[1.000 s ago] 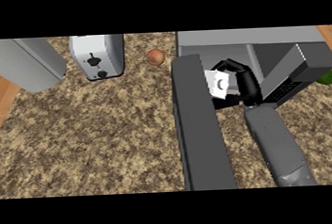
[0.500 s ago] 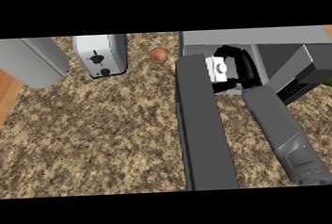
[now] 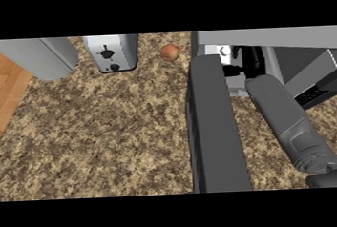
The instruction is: Pick up the milk, place it into the microwave and close the microwave
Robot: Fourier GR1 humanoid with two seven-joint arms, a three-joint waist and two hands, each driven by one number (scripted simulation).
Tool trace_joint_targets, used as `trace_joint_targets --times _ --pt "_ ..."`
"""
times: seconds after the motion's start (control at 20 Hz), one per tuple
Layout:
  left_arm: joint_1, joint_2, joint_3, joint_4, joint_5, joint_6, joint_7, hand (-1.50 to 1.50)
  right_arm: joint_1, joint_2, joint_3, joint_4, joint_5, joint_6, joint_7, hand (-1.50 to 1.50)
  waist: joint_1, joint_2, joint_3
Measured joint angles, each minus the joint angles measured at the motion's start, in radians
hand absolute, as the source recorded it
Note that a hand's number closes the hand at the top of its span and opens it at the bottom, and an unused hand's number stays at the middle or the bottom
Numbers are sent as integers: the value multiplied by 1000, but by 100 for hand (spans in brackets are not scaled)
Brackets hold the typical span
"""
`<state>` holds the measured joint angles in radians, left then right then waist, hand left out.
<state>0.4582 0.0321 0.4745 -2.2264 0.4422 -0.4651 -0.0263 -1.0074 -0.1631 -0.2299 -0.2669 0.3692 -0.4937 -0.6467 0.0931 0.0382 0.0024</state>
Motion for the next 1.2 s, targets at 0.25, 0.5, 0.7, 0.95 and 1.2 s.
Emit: trace_joint_targets --times 0.25,0.5,0.7,0.95,1.2 --pt "-13 4 -7 1 -2 -5 3 -150 -33 -36 7 39 37 -103 -23 150 20 10 1" --pt "-33 12 -14 20 -8 -9 5 -150 -38 -67 25 85 79 -177 -33 150 35 21 1" --pt "-61 20 -14 39 -20 -3 3 -150 -42 -105 32 129 103 -245 17 -150 39 28 1" --pt "-72 27 -19 51 -48 -5 2 -150 -34 -139 54 184 141 -346 111 -150 49 34 1" --pt "-92 29 -28 71 -78 -4 -2 -150 -47 -123 60 171 147 -312 67 -150 53 35 4"
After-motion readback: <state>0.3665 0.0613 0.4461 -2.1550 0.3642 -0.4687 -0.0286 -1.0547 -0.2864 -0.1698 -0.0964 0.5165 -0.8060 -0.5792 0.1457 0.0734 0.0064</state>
